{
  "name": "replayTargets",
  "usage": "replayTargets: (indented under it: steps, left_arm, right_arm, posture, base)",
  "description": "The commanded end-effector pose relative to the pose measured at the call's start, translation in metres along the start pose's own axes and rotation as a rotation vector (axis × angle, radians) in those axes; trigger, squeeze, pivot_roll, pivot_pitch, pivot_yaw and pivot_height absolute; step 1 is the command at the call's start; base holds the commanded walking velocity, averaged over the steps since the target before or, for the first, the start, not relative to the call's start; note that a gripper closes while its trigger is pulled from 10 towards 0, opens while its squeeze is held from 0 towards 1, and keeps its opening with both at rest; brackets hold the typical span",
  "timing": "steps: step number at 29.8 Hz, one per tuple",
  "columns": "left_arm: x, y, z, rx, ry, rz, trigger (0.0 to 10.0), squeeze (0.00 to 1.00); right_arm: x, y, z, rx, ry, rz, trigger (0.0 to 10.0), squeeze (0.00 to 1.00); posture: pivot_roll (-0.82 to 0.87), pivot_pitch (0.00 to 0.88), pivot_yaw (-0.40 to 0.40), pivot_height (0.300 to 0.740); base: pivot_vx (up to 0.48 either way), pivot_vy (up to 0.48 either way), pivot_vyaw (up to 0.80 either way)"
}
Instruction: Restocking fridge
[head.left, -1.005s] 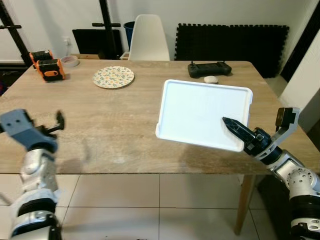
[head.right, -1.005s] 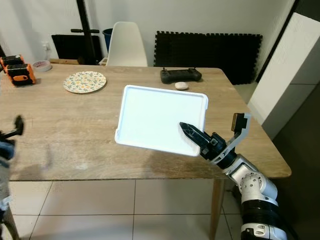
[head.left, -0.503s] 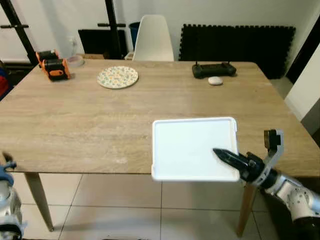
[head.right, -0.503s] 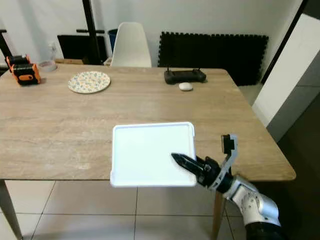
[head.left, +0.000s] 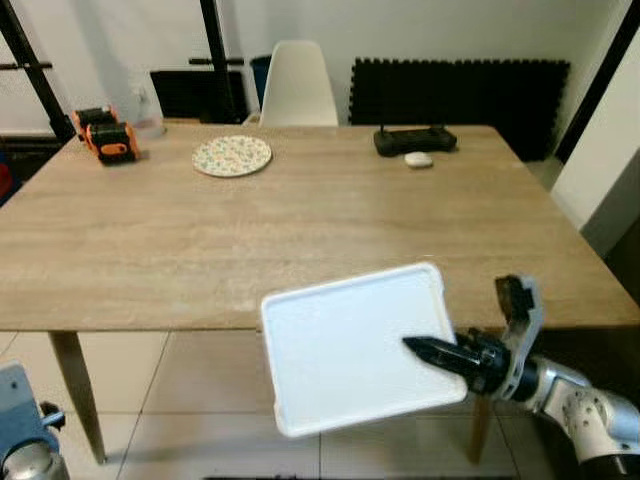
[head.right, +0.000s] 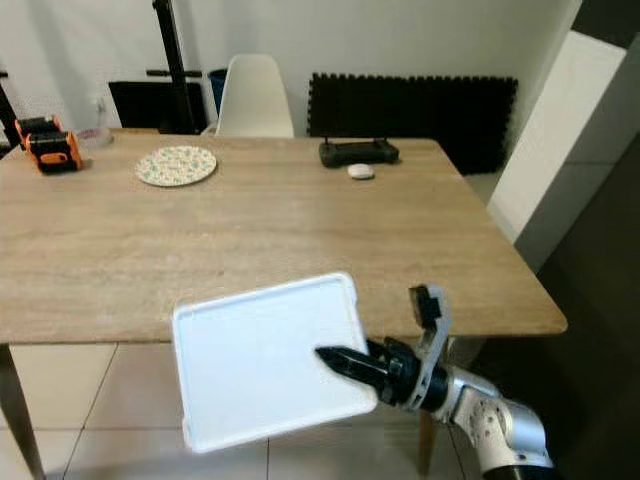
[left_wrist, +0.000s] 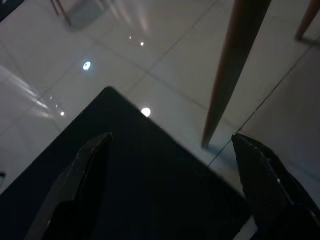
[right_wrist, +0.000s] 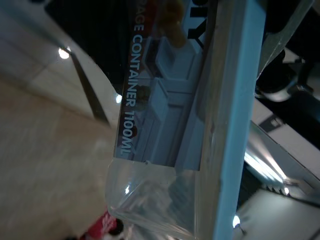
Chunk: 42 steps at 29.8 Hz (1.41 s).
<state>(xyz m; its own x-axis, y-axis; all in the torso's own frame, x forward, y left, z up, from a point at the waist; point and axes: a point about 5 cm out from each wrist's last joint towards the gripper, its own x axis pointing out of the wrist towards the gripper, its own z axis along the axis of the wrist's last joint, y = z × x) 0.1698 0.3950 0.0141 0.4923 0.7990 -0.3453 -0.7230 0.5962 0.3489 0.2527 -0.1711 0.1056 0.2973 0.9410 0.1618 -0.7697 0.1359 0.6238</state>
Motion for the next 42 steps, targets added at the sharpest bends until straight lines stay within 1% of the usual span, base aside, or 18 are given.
replayTargets:
  steps: [1,9,11,12,13,18,19,21,22,24,25,28,30,33,36,38,40,42]
  left_arm:
    - [-0.007,-0.005,-0.019,0.025,0.070,-0.022,10.0,0.00]
    - [-0.018,-0.008,-0.042,0.059,0.141,-0.042,10.0,0.00]
    - [-0.025,-0.014,-0.054,0.077,0.174,-0.059,10.0,0.00]
    - [-0.025,-0.014,-0.054,0.077,0.174,-0.059,10.0,0.00]
    - [-0.027,-0.015,-0.057,0.082,0.185,-0.065,10.0,0.00]
    - [-0.032,-0.020,-0.066,0.093,0.212,-0.081,10.0,0.00]
    - [-0.032,-0.020,-0.066,0.093,0.212,-0.081,10.0,0.00]
    - [-0.036,-0.023,-0.071,0.103,0.229,-0.099,10.0,0.00]
    - [-0.036,-0.023,-0.071,0.103,0.229,-0.099,10.0,0.00]
    - [-0.040,-0.027,-0.076,0.109,0.245,-0.122,10.0,0.00]
    - [-0.040,-0.027,-0.076,0.109,0.245,-0.122,10.0,0.00]
    - [-0.049,-0.034,-0.088,0.133,0.282,-0.160,10.0,0.00]
    - [-0.055,-0.037,-0.095,0.148,0.304,-0.190,10.0,0.00]
    - [-0.061,-0.040,-0.102,0.168,0.329,-0.230,10.0,0.00]
    - [-0.073,-0.046,-0.116,0.175,0.377,-0.295,10.0,0.00]
    - [-0.077,-0.047,-0.120,0.185,0.393,-0.311,10.0,0.00]
    - [-0.093,-0.053,-0.136,0.254,0.447,-0.393,10.0,0.00]
    - [-0.096,-0.054,-0.139,0.266,0.457,-0.409,10.0,0.00]
  right_arm:
    - [0.002,0.004,-0.002,-0.028,0.036,0.031,10.0,0.00]
    - [-0.001,0.000,-0.021,-0.014,0.135,-0.004,10.0,0.00]
    - [-0.016,-0.018,-0.037,-0.030,0.213,-0.163,10.0,0.00]
    - [-0.016,-0.018,-0.037,-0.030,0.213,-0.163,10.0,0.00]
    - [-0.024,-0.028,-0.042,-0.036,0.234,-0.249,10.0,0.00]
    - [-0.047,-0.045,-0.056,-0.019,0.249,-0.455,10.0,0.00]
    - [-0.047,-0.045,-0.056,-0.019,0.249,-0.455,10.0,0.00]
    - [-0.066,-0.060,-0.066,-0.003,0.238,-0.692,10.0,0.00]
    - [-0.066,-0.060,-0.066,-0.003,0.238,-0.692,10.0,0.00]
    - [-0.087,-0.070,-0.077,0.020,0.223,-0.930,10.0,0.00]
    - [-0.087,-0.070,-0.077,0.020,0.223,-0.930,10.0,0.00]
    - [-0.123,-0.071,-0.095,0.056,0.213,-1.234,10.0,0.00]
    - [-0.137,-0.068,-0.106,0.078,0.217,-1.345,10.0,0.00]
    - [-0.147,-0.063,-0.116,0.105,0.220,-1.412,10.0,0.00]
    - [-0.162,-0.053,-0.141,0.162,0.273,-1.530,10.0,0.00]
    - [-0.165,-0.050,-0.147,0.177,0.282,-1.554,10.0,0.00]
    - [-0.169,-0.039,-0.172,0.234,0.337,-1.608,10.0,0.00]
    - [-0.170,-0.037,-0.176,0.243,0.350,-1.614,10.0,0.00]
  posture:
    - [-0.06,0.000,-0.007,0.740]
    - [-0.07,0.000,-0.012,0.740]
    - [-0.07,0.000,-0.018,0.740]
    - [-0.07,0.000,-0.018,0.740]
    - [-0.07,0.000,-0.022,0.740]
    - [-0.08,0.000,-0.027,0.740]
    - [-0.08,0.000,-0.027,0.740]
    - [-0.08,0.000,-0.031,0.740]
    - [-0.08,0.000,-0.031,0.740]
    - [-0.08,0.000,-0.034,0.740]
    - [-0.08,0.000,-0.034,0.740]
    - [-0.08,0.000,-0.038,0.740]
    - [-0.08,0.000,-0.041,0.740]
    - [-0.08,0.000,-0.041,0.740]
    - [-0.08,0.000,-0.044,0.740]
    - [-0.07,0.000,-0.044,0.740]
    - [-0.07,0.000,-0.044,0.740]
    - [-0.07,0.000,-0.044,0.740]
  base:
    - [-0.315,0.000,0.00]
    - [-0.316,0.000,0.00]
    - [-0.315,0.000,0.00]
    - [-0.315,0.000,0.00]
    - [-0.315,0.000,0.00]
    - [-0.315,0.000,0.00]
    - [-0.315,0.000,0.00]
    - [-0.304,0.000,0.00]
    - [-0.292,0.000,0.00]
    - [-0.144,0.000,0.00]
    - [0.000,0.000,0.00]
    - [0.000,0.000,0.00]
    - [0.000,0.000,0.00]
    - [0.000,0.000,0.00]
    - [0.000,0.000,0.00]
    - [0.000,0.000,0.00]
    - [0.000,0.000,0.00]
    - [0.000,0.000,0.00]
